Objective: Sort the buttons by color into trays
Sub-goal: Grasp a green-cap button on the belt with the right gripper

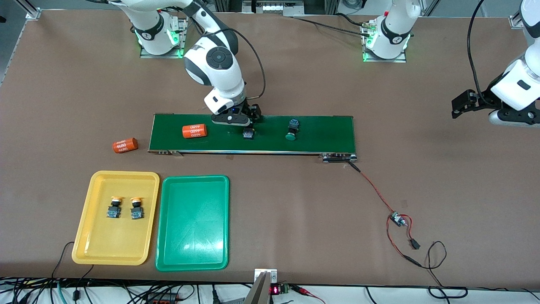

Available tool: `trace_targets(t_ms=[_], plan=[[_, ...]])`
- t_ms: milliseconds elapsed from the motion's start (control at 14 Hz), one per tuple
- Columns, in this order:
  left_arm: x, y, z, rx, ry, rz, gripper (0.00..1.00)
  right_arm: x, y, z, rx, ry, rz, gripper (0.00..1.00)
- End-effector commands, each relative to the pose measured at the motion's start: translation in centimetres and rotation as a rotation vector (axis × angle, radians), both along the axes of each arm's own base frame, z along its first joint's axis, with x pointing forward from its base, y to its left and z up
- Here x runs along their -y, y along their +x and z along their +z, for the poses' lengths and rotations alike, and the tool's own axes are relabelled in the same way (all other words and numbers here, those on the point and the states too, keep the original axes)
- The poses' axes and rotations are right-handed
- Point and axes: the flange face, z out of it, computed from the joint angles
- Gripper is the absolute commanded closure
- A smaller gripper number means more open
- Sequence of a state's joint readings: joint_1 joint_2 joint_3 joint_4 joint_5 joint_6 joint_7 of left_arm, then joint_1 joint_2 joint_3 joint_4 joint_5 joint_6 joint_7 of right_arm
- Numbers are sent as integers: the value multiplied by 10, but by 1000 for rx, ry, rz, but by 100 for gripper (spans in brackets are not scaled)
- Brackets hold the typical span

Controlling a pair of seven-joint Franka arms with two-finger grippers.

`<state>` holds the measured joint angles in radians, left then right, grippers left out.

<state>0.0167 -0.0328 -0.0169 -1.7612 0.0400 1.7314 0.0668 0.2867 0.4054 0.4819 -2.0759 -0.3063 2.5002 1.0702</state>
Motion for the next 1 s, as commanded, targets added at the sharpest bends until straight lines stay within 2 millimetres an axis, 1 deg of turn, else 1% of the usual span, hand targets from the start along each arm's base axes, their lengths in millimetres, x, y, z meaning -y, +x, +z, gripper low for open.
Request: trace_targets(t_ms=[0, 71, 142, 285, 356, 427, 498, 641, 712, 783, 926], plan=[[-1, 0, 4, -10, -5, -19, 0, 3, 4, -10, 14, 6, -1, 0], [-1, 0, 4, -10, -5, -19, 0, 8, 9, -15, 20, 6, -1, 0], [-1, 0, 4, -11, -5, -17, 0, 11, 13, -20, 26, 7, 5, 4], [-1, 0, 4, -13, -6, -17, 0, 13, 15, -19, 33, 11, 4, 16], [-1, 0, 4, -13, -7, -16, 0, 13, 16, -19, 32, 11, 5, 24], [-1, 0, 5, -11, -6, -17, 0, 14, 17, -19, 33, 12, 3, 34], [-1, -1, 4, -13, -6, -17, 0, 15, 18, -19, 33, 11, 3, 49], [0, 0, 4, -14, -8, -17, 0, 16, 20, -15, 40, 13, -1, 81], [0, 0, 4, -14, -8, -17, 0, 20, 26, -12, 45, 12, -9, 95], [0, -1, 4, -13, -8, -17, 0, 24, 33, -5, 59, 17, -9, 100], [0, 0, 4, -16, -8, -17, 0, 38, 52, 13, 88, 13, -30, 100]])
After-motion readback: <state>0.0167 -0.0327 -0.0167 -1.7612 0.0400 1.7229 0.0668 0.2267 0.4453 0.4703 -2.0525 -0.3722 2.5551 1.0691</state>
